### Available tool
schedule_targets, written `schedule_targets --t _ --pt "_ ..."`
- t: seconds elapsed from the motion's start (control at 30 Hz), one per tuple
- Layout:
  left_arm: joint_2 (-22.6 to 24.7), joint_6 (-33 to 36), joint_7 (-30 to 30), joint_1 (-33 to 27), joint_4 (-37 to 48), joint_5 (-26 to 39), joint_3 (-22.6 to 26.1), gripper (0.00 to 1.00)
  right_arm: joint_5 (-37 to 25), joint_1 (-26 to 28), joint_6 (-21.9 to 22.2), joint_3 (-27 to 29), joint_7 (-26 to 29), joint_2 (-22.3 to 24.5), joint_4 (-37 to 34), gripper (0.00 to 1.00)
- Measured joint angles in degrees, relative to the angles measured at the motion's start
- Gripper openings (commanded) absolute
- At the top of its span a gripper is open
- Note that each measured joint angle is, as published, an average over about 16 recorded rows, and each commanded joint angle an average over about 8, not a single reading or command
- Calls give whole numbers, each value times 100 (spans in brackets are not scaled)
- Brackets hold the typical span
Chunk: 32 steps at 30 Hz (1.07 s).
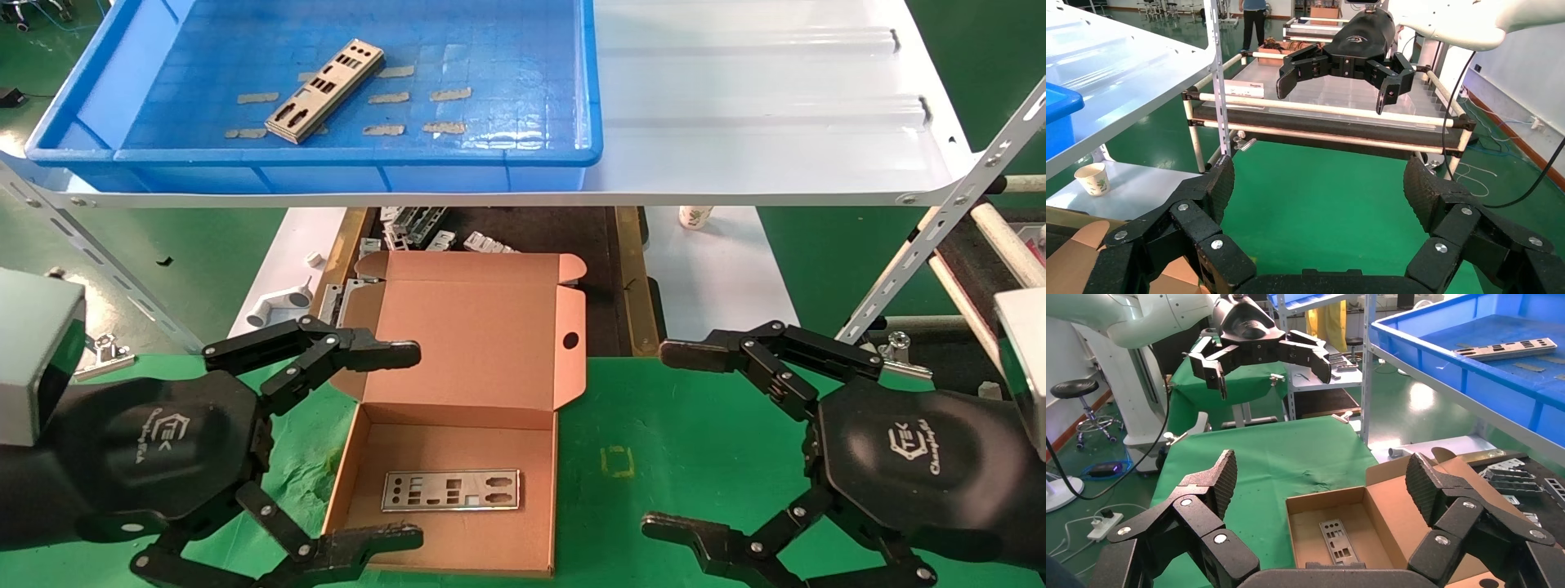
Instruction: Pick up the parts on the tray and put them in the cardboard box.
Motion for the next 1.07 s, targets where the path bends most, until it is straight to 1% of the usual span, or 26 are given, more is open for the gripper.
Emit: schedule_targets --t 1.07 --pt "3 0 5 -5 7 3 6 100 0 0 0 0 0 0 0 100"
